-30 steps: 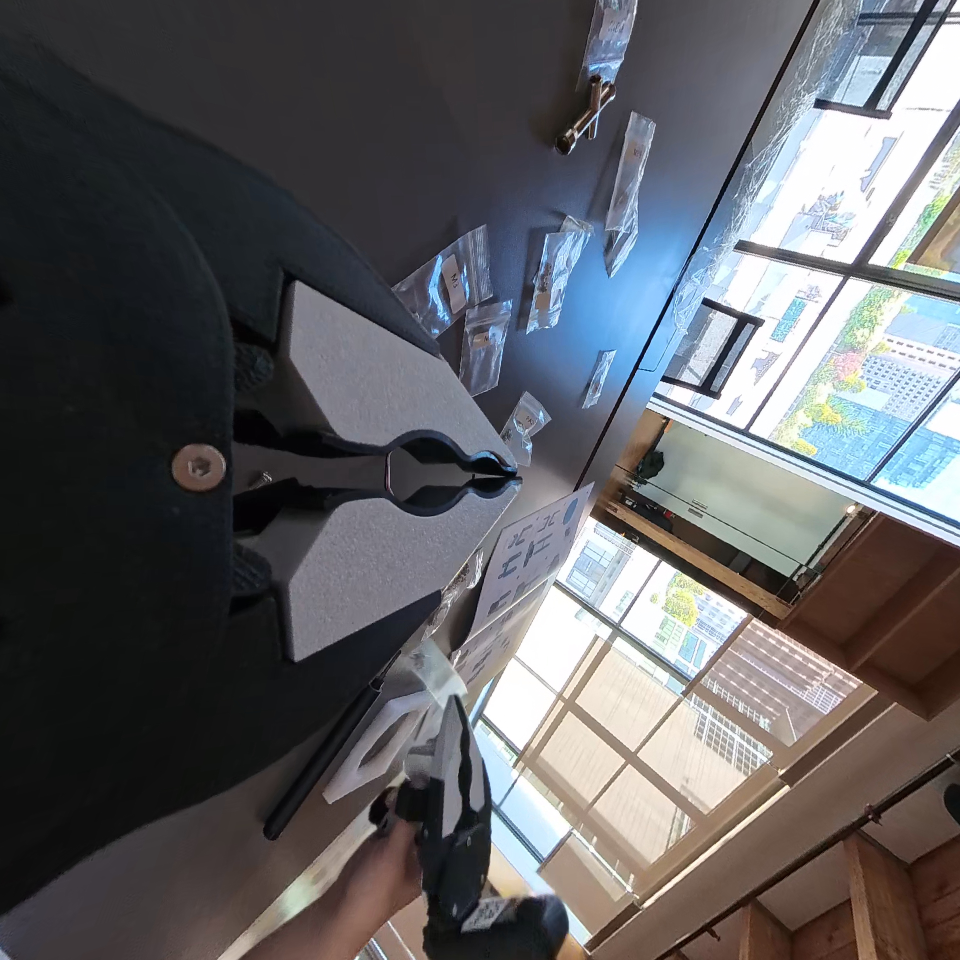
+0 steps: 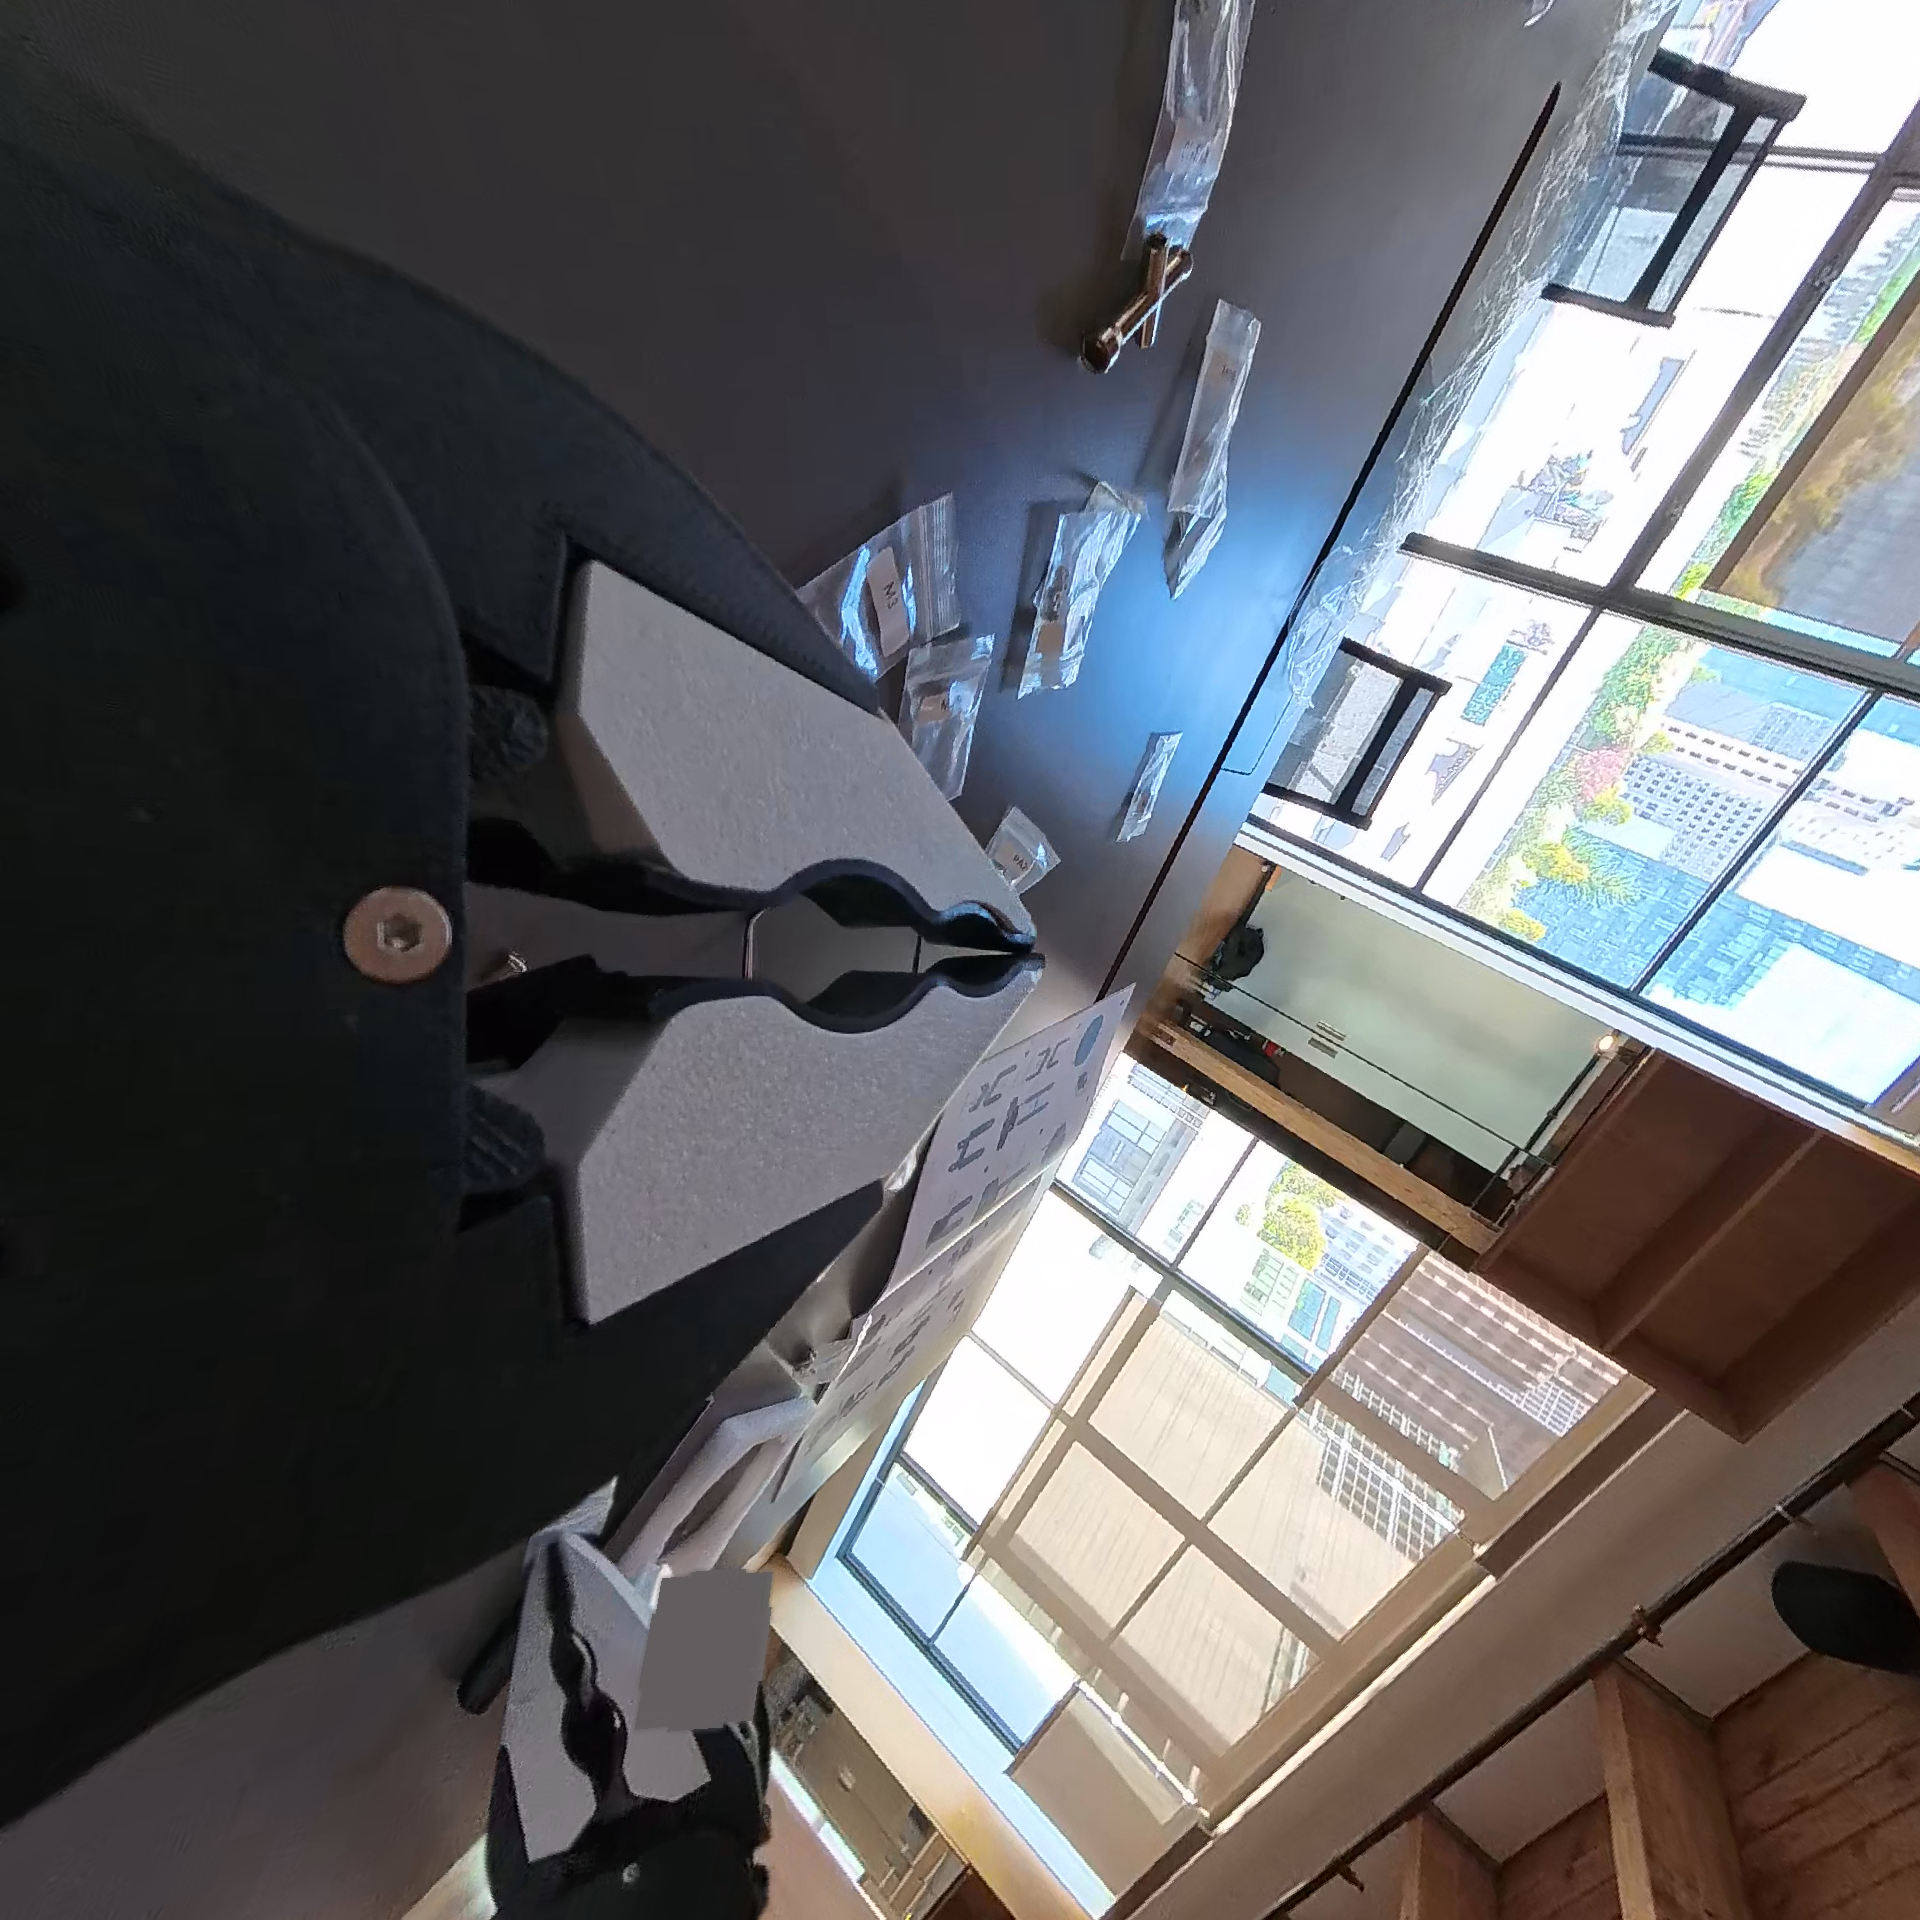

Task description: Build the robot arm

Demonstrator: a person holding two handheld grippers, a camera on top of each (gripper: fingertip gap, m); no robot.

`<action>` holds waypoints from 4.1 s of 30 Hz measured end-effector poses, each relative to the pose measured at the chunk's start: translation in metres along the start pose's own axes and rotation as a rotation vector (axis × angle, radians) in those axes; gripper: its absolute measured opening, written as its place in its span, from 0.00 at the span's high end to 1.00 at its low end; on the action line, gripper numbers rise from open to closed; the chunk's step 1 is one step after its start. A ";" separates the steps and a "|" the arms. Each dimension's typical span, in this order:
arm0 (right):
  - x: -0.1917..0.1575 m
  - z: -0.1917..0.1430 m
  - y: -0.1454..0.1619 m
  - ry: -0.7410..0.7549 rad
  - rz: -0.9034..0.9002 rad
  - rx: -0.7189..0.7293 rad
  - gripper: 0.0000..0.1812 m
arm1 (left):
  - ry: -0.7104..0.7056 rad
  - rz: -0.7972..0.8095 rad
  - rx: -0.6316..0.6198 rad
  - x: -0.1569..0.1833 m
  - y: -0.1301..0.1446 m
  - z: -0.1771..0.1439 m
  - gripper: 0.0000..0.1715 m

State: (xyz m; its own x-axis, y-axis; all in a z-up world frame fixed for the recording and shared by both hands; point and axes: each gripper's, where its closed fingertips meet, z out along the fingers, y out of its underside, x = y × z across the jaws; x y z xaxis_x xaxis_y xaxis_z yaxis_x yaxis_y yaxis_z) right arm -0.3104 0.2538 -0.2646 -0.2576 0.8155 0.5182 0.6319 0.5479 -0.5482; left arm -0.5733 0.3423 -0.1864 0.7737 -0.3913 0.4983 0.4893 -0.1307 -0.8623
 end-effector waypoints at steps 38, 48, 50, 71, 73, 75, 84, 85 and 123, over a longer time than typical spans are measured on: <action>0.003 0.014 0.035 -0.183 0.681 -0.229 0.75 | 0.028 -0.020 -0.010 0.002 0.001 0.001 1.00; 0.029 0.013 0.056 -0.265 0.408 -0.274 0.72 | 0.016 -0.026 -0.010 0.000 0.001 0.001 1.00; 0.034 0.014 0.060 -0.272 0.406 -0.276 0.73 | 0.013 -0.027 -0.007 0.000 0.001 0.001 1.00; 0.103 0.001 0.107 0.167 0.831 -0.074 0.75 | -0.008 -0.053 -0.045 -0.006 0.006 0.006 1.00; 0.107 0.005 0.110 0.136 0.897 -0.041 0.74 | -0.008 -0.053 -0.051 -0.006 0.007 0.007 1.00; 0.111 0.008 0.113 0.136 0.878 -0.050 0.73 | -0.008 -0.053 -0.054 -0.006 0.007 0.007 1.00; 0.150 0.022 0.112 -0.009 0.907 -0.040 0.73 | -0.004 -0.057 -0.051 -0.006 0.007 0.006 1.00; 0.153 0.018 0.117 -0.020 0.915 -0.073 0.73 | -0.002 -0.057 -0.049 -0.006 0.006 0.006 1.00; 0.070 -0.076 0.184 -0.072 1.282 -0.201 0.80 | -0.032 -0.026 -0.071 -0.006 0.010 0.009 1.00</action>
State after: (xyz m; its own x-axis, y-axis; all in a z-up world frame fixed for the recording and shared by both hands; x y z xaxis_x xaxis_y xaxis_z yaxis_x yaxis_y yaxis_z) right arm -0.1565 0.3971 -0.2793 0.5737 0.7458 -0.3386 0.5521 -0.6575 -0.5128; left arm -0.5697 0.3514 -0.1975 0.7741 -0.3574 0.5225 0.4809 -0.2049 -0.8525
